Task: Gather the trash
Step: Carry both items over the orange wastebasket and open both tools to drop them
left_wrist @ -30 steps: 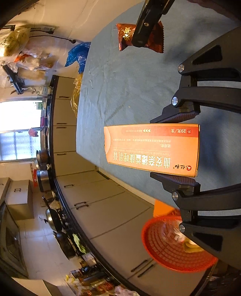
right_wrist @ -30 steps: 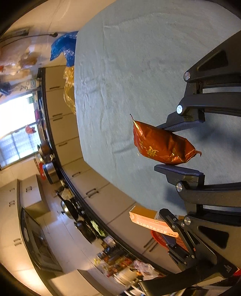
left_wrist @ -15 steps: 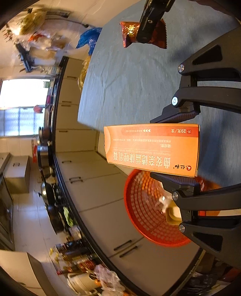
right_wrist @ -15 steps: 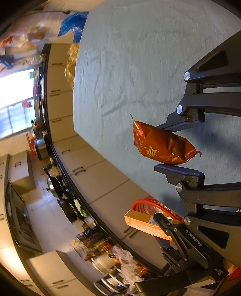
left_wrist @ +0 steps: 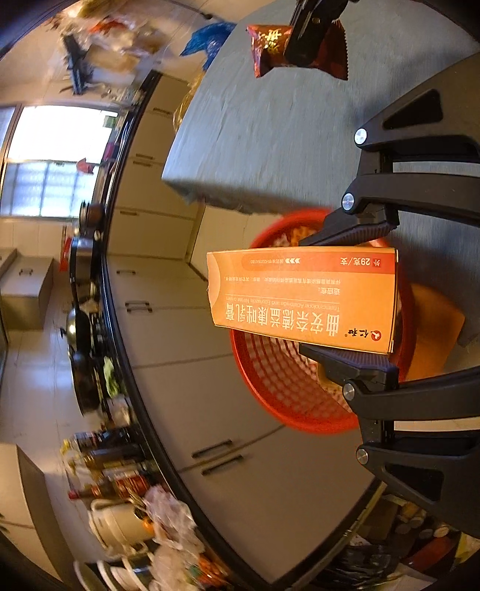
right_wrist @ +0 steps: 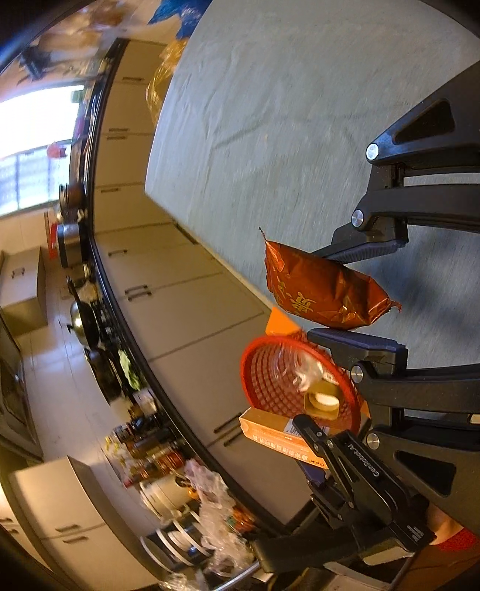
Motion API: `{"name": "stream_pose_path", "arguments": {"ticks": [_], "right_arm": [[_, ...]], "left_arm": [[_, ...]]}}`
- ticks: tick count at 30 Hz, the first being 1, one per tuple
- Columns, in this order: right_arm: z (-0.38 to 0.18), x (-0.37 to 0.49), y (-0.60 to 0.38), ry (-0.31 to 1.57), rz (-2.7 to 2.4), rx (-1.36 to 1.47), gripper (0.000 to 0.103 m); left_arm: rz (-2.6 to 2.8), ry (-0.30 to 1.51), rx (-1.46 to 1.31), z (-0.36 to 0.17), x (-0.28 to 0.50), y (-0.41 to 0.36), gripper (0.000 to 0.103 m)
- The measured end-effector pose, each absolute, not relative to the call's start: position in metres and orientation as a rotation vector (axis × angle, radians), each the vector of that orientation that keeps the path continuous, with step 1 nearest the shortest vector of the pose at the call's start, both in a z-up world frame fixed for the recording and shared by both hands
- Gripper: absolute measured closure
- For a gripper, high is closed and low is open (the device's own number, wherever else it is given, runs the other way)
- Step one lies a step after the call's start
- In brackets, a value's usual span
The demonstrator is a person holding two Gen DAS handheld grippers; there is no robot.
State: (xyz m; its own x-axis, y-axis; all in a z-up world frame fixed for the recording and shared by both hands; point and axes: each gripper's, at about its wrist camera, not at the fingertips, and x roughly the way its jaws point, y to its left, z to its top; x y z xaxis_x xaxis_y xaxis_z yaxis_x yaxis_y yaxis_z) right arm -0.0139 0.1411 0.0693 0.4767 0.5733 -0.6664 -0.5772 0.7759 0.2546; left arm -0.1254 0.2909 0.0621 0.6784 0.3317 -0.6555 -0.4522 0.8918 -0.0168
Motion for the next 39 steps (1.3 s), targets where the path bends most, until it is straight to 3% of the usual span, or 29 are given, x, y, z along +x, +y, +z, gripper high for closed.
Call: {"name": "stream_pose_path", "arguments": {"ticks": [20, 39], "right_arm": [[0.057, 0.003, 0.243, 0.872, 0.836, -0.108, 0.066], [0.038, 0.019, 0.277, 0.915, 0.847, -0.148, 0.066]], "left_arm": [[0.515, 0.746, -0.259, 0.038, -0.136, 0.342, 0.056], [0.519, 0.764, -0.286, 0.028, -0.127, 0.361, 0.056]]}}
